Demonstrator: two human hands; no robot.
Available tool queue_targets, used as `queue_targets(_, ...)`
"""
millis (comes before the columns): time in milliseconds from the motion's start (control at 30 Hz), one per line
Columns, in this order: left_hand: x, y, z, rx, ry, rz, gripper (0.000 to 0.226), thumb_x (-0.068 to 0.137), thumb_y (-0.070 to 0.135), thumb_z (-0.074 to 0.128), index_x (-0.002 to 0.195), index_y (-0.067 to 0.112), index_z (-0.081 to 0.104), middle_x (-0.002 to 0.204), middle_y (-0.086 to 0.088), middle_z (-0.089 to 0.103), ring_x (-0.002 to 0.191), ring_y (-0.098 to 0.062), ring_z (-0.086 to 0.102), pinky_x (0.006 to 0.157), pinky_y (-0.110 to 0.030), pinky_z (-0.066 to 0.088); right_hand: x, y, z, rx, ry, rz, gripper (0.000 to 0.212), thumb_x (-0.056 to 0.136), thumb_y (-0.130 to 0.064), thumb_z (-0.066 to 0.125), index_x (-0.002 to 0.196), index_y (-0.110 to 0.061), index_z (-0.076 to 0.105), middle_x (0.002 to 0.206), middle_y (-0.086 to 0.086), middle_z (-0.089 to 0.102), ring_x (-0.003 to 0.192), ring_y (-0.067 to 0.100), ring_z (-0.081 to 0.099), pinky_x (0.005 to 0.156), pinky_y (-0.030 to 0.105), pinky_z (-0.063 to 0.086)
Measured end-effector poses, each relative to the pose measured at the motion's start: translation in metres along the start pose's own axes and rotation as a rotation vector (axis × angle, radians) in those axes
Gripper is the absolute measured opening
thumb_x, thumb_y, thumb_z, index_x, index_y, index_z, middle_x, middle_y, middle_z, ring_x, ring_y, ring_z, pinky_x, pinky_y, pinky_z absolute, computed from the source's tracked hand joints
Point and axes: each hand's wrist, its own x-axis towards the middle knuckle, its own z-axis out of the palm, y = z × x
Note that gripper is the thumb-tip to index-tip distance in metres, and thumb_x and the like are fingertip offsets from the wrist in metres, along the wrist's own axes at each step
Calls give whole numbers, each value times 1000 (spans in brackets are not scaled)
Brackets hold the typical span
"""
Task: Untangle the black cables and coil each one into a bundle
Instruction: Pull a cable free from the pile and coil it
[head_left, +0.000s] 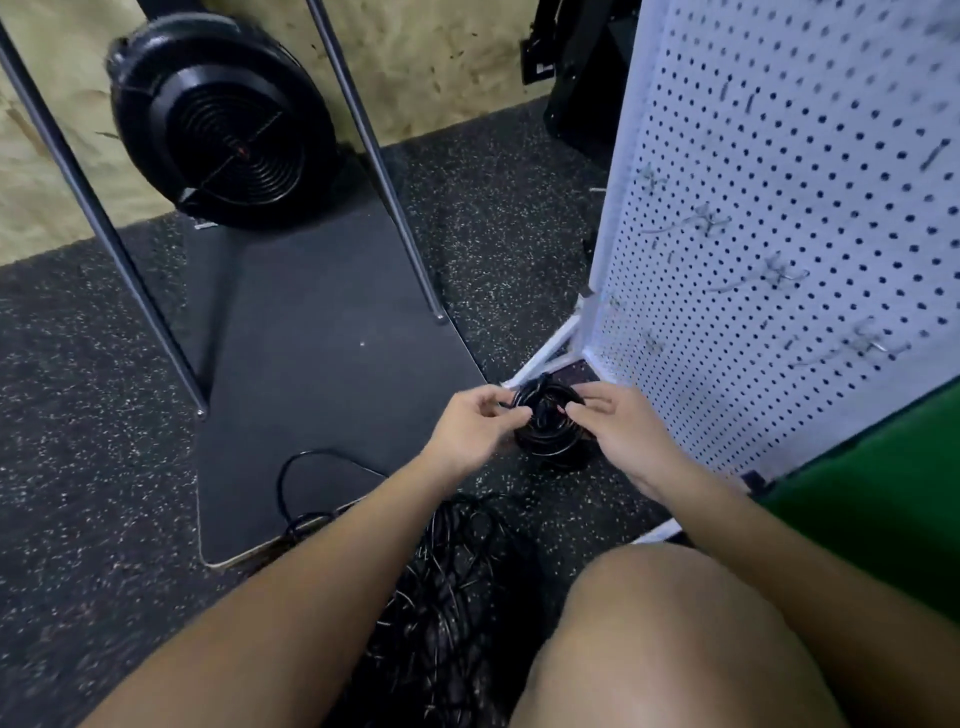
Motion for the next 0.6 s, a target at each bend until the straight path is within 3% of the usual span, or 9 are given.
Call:
queue_targets(67,17,-26,21,48,24,-31,27,92,25,91,110,10,77,99,-17,80,75,-18,63,73,-35,52,9,26,-4,-90,25,24,21,106,-23,73,127,-24,75,123,-3,76,116,12,71,106,38,54)
queue_targets(167,40,-65,55,49,16,-77,20,90,29,93,97,21,75,91,0,76,78,-11,65,79,-28,57,23,66,-8,-192,79,48,16,106,-21,72,120,-24,79,108,-10,78,107,10,74,99,35,58)
queue_targets(300,73,-127,90,108,-20,-158,45,77,57,87,106,24,79,97,8,79,93,-17,77,93,-49,65,44,112,-11,-335,167,57,19,105,-23,75,119,-15,84,91,-26,71,89,-10,67,94,30,59)
queue_targets(467,86,-145,102,283,47,-141,13,94,33,86,98,27,76,89,6,77,80,-19,77,82,-44,67,64,154,-8,-489,155,28,23,102,-26,79,121,-12,84,111,0,84,100,16,78,98,44,64)
queue_targets(600,88,-142,92,313,43,-117,20,90,36,90,83,27,73,81,8,77,72,-19,77,75,-44,67,67,147,-8,-665,214,-10,26,100,-37,81,119,-19,84,109,-7,83,94,15,77,87,40,65)
